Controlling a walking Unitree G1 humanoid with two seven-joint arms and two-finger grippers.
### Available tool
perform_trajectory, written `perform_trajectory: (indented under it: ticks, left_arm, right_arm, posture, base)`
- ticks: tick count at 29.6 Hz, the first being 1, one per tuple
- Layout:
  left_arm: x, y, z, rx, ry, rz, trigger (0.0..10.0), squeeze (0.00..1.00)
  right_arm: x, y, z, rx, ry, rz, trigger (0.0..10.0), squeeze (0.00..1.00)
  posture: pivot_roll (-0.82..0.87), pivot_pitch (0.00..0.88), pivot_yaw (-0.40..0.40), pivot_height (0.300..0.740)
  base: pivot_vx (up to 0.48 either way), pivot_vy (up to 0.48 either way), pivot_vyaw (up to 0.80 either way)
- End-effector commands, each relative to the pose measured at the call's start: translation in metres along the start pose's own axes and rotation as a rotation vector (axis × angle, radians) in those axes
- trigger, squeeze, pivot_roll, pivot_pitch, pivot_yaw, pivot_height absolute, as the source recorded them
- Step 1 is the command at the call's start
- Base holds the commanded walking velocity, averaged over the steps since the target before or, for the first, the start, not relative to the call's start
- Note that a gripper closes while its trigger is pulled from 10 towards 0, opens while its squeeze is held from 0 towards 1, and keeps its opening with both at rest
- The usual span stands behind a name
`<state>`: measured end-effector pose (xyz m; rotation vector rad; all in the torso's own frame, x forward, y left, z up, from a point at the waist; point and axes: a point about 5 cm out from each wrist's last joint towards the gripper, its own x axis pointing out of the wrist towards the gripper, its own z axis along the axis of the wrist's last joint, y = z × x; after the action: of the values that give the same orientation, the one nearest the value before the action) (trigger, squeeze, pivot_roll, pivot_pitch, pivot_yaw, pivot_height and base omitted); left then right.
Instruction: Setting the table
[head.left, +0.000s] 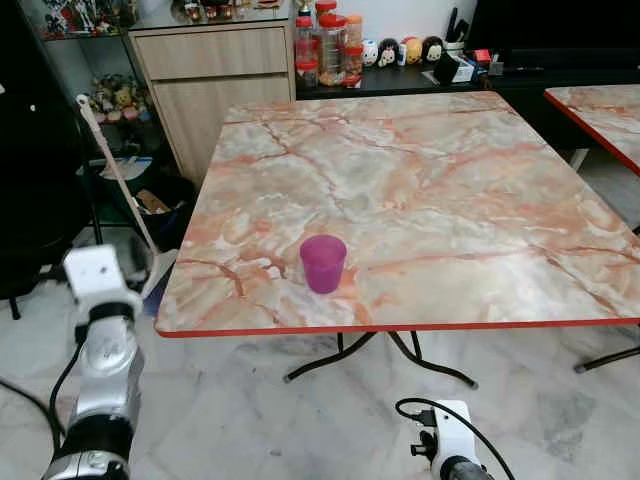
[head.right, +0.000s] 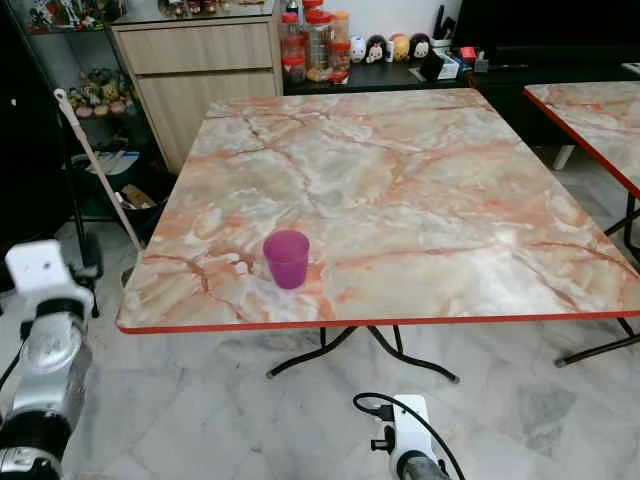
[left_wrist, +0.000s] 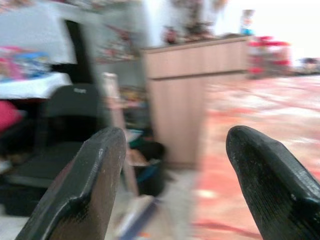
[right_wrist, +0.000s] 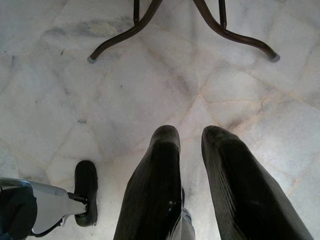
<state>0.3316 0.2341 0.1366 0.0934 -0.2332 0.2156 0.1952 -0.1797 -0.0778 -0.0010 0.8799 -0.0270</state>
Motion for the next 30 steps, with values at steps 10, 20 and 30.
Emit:
perform_trajectory:
  ticks: [10,20,30]
  left_arm:
    - [0.019,-0.072,0.028,-0.018,0.008,-0.342,10.0,0.00]
    - [0.017,-0.097,0.021,-0.086,0.052,-0.340,10.0,0.00]
    - [0.013,-0.095,0.019,-0.079,0.044,-0.347,10.0,0.00]
  right_arm:
    - [0.001,0.003,0.005,0.016,-0.009,0.000,10.0,0.00]
    - [0.002,0.007,0.005,0.026,-0.012,0.009,10.0,0.00]
    - [0.001,0.006,0.003,0.013,-0.006,0.005,10.0,0.00]
  posture:
    - [0.07,0.000,0.048,0.714]
    - [0.05,0.000,0.054,0.714]
    - [0.06,0.000,0.052,0.714]
  base:
    - [0.000,0.000,0.00]
    - [0.208,0.000,0.00]
    - [0.327,0.000,0.00]
